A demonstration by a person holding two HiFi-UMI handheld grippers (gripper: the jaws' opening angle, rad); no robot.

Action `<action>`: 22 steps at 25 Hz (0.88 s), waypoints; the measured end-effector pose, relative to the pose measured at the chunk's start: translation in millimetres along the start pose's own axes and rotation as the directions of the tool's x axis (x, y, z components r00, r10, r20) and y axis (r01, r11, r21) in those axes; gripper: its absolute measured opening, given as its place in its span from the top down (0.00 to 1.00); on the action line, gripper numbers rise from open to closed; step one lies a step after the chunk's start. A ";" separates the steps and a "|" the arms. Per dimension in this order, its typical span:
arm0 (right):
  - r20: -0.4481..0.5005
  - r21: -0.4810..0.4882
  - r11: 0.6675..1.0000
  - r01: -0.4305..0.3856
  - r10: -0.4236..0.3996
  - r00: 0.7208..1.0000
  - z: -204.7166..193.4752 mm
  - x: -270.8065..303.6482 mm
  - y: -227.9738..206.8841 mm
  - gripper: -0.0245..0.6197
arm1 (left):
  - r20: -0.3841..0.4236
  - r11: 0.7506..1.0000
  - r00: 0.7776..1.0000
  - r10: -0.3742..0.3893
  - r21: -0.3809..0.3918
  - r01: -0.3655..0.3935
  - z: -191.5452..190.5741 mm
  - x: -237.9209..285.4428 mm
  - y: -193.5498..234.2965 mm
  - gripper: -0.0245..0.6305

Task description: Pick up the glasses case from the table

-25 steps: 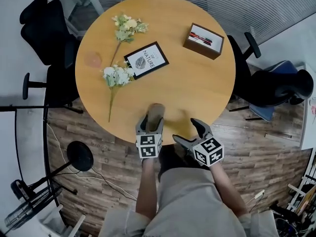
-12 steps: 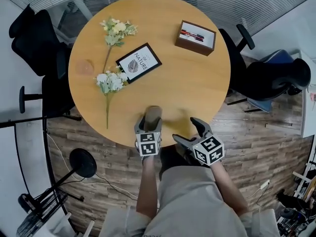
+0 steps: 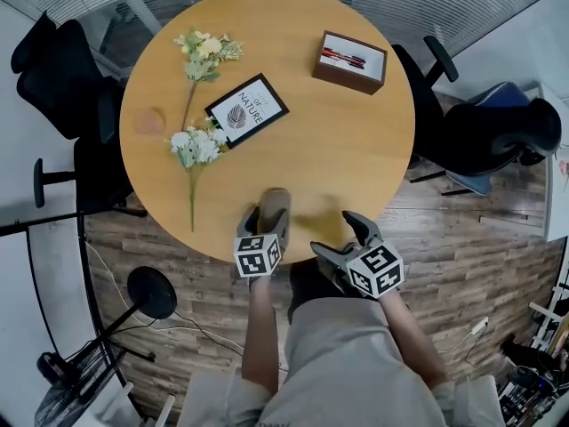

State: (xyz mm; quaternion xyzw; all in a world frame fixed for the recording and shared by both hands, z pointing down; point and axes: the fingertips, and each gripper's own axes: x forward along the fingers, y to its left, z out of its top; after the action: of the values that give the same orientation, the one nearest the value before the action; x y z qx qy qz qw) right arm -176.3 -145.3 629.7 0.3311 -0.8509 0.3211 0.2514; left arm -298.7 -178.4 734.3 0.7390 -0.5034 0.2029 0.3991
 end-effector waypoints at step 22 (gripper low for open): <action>-0.006 0.032 0.999 0.027 -0.027 1.000 -20.5 -16.2 -11.2 0.29 | 0.019 0.999 1.000 0.009 0.047 -0.010 -10.4 19.8 -8.4 0.41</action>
State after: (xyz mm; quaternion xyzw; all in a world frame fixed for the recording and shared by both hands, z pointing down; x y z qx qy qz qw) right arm -153.2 -130.6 637.3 0.3455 -0.8405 0.3320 0.2527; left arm -281.9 -180.2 751.2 0.7476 -0.5056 0.2098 0.3760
